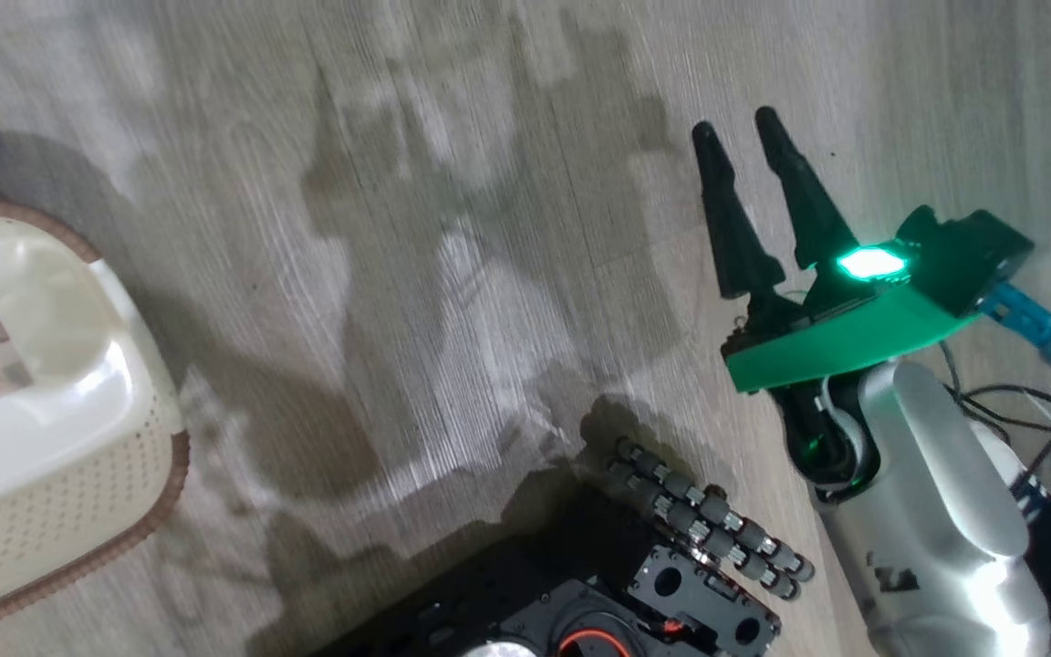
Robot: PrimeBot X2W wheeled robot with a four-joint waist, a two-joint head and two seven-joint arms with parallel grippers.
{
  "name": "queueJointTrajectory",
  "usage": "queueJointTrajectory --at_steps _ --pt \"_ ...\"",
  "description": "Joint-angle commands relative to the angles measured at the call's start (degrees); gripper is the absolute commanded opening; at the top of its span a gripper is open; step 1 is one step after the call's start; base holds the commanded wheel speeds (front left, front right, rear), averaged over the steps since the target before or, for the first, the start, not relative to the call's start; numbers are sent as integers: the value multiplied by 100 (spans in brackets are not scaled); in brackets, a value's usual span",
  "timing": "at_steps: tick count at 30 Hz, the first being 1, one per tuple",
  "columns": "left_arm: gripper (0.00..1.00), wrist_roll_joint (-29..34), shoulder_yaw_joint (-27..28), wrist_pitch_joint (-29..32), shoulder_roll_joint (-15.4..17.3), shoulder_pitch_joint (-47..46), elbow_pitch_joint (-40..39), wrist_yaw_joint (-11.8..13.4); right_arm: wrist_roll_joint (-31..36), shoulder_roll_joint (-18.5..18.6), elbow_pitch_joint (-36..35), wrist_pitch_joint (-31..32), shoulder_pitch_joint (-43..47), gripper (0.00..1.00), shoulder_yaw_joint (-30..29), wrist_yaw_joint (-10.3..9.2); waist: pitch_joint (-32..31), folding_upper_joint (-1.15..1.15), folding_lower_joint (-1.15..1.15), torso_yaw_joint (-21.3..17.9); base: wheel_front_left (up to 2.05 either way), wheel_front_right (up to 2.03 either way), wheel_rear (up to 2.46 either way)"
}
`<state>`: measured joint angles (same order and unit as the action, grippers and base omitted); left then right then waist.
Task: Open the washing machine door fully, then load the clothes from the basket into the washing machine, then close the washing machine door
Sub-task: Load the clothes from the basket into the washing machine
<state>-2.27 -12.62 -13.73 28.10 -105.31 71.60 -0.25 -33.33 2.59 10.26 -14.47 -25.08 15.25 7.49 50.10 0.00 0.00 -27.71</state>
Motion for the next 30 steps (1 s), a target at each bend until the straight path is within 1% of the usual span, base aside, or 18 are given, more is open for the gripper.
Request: queueJointTrajectory --at_steps 1,8,13,17,24,28,30 --pt "100 -55 -22 -43 125 -56 -149 24 18 29 -119 -53 131 100 42 0 -89 0 0 50 0 0 0" --pt "100 -295 72 -63 -14 444 56 18 170 29 -104 -53 172 100 -171 0 -543 0 0 289 0 0 0" --pt "100 -390 24 -94 -188 975 117 -183 346 29 -70 -53 257 100 -358 0 -983 0 0 530 0 0 0" --pt "100 -574 100 -120 -370 1490 68 -302 505 29 -54 -53 353 100 -557 0 -1376 0 0 790 0 0 0" --pt "100 -831 224 -125 -556 2666 -454 -454 918 29 4 -53 625 100 -963 0 -2183 0 0 1242 0 0 0" --pt "100 -1053 348 -126 -733 3320 -672 -544 1095 29 61 -53 833 100 -1088 0 -2659 0 0 1485 0 0 0" --pt "100 -1151 384 -126 -839 3855 -989 -606 1178 29 69 -53 983 100 -1174 0 -3004 0 0 1637 0 0 0"
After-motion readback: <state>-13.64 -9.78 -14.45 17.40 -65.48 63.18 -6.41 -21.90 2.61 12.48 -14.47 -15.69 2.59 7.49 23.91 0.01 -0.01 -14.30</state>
